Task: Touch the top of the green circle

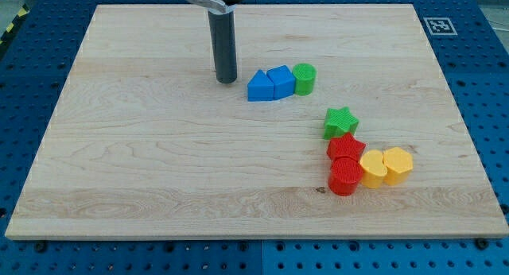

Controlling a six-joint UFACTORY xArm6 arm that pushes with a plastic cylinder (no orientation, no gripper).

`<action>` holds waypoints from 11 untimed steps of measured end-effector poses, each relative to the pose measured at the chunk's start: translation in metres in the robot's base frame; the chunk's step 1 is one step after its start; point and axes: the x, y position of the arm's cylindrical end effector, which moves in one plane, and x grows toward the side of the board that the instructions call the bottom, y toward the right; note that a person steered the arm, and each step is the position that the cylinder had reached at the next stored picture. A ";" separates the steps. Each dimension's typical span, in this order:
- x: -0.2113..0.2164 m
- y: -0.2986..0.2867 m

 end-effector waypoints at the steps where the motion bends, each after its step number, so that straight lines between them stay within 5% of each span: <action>1: -0.003 0.005; 7: -0.034 0.107; 11: -0.019 0.110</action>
